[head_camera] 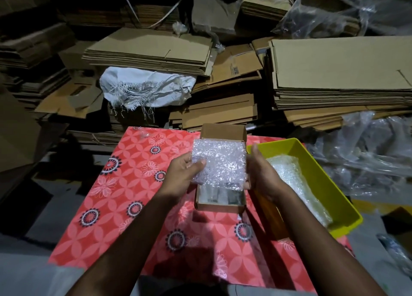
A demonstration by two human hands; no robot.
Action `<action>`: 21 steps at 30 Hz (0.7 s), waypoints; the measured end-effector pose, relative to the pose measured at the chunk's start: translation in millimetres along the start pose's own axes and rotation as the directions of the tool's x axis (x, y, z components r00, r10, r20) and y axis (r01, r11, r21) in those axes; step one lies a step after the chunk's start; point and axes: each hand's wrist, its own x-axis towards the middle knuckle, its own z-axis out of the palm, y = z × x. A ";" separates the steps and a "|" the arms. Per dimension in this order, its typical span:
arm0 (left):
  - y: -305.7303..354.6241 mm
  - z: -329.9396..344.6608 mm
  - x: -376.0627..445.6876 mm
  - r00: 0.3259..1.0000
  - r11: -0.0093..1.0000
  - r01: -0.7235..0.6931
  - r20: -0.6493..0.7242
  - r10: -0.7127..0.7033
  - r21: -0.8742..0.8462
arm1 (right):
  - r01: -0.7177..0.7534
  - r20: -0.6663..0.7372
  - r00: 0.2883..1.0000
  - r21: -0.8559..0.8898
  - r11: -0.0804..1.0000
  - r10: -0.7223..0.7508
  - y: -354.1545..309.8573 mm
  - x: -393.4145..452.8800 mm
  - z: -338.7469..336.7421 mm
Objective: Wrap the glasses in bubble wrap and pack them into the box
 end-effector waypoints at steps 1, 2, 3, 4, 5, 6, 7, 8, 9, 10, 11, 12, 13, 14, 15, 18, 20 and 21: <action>-2.9 1.0 -0.2 1.000 1.000 -0.004 0.002 0.004 0.011 | 0.010 0.021 1.000 -0.078 0.997 -0.008 2.9 -1.5 0.2; -6.1 0.5 -0.6 1.000 1.000 -0.002 0.001 0.002 0.029 | 0.037 0.023 0.999 -0.151 0.988 -0.034 7.5 -1.9 -0.4; -8.4 0.6 -0.8 1.000 0.998 -0.007 -0.010 0.007 0.057 | 0.055 0.014 0.998 -0.204 0.977 -0.053 12.4 -2.0 -1.3; -10.9 0.3 -0.6 1.000 0.996 -0.014 -0.010 0.014 0.086 | 0.070 -0.006 0.997 -0.214 0.974 -0.073 13.8 -3.2 -1.1; -12.1 1.4 -0.7 1.000 0.996 -0.027 -0.011 0.028 0.088 | 0.098 -0.019 0.995 -0.175 0.980 -0.102 14.3 -3.6 -1.2; -10.4 2.6 -2.7 0.999 0.997 -0.041 -0.013 0.042 0.064 | 0.134 -0.041 0.989 -0.125 0.983 -0.141 14.9 -5.1 -2.0; -9.1 3.7 -4.3 0.999 0.999 -0.048 0.010 0.047 0.027 | 0.158 -0.038 0.986 -0.070 0.985 -0.161 13.0 -8.8 -1.4; -9.5 3.3 -5.1 0.999 0.999 -0.044 0.020 0.044 -0.009 | 0.158 -0.034 0.987 -0.010 0.987 -0.158 10.5 -12.5 0.0; -10.7 2.3 -5.1 0.999 0.998 -0.041 0.025 0.042 -0.053 | 0.139 -0.027 0.990 0.029 0.990 -0.139 11.8 -13.6 -0.6; -12.2 1.3 -4.6 0.999 0.995 -0.044 0.020 0.046 -0.084 | 0.120 -0.008 0.993 0.073 0.990 -0.120 14.7 -14.0 -2.6; -15.9 -0.8 -3.6 0.999 0.993 -0.047 0.006 0.048 -0.107 | 0.105 -0.007 0.994 0.089 0.991 -0.105 16.1 -15.3 -1.9; -20.5 -2.7 -2.8 0.999 0.993 -0.050 0.000 0.050 -0.110 | 0.107 -0.021 0.994 0.117 0.987 -0.105 18.6 -15.3 -0.6; -23.1 -2.3 -3.1 0.999 0.994 -0.050 -0.003 0.050 -0.095 | 0.113 -0.025 0.994 0.128 0.985 -0.110 21.2 -15.9 0.1; -24.4 -1.2 -4.9 0.998 0.995 -0.057 -0.016 0.056 -0.078 | 0.120 -0.025 0.993 0.120 0.985 -0.118 20.2 -19.8 2.7; -25.6 0.0 -6.6 0.997 0.995 -0.070 -0.024 0.068 -0.077 | 0.131 -0.038 0.991 0.112 0.985 -0.128 19.5 -21.7 4.8; -26.9 2.0 -9.8 0.999 0.986 -0.049 -0.018 0.047 -0.161 | 0.162 -0.080 0.985 0.086 0.983 -0.156 31.5 -17.2 -0.2; -29.5 2.7 -10.4 0.999 0.993 -0.035 0.003 0.035 -0.110 | 0.164 -0.114 0.979 -0.052 0.985 -0.169 40.4 -15.2 -1.6; -31.2 3.2 -10.1 0.999 0.997 -0.028 0.025 0.029 -0.072 | 0.166 -0.120 0.977 -0.103 0.981 -0.178 42.2 -16.6 -1.7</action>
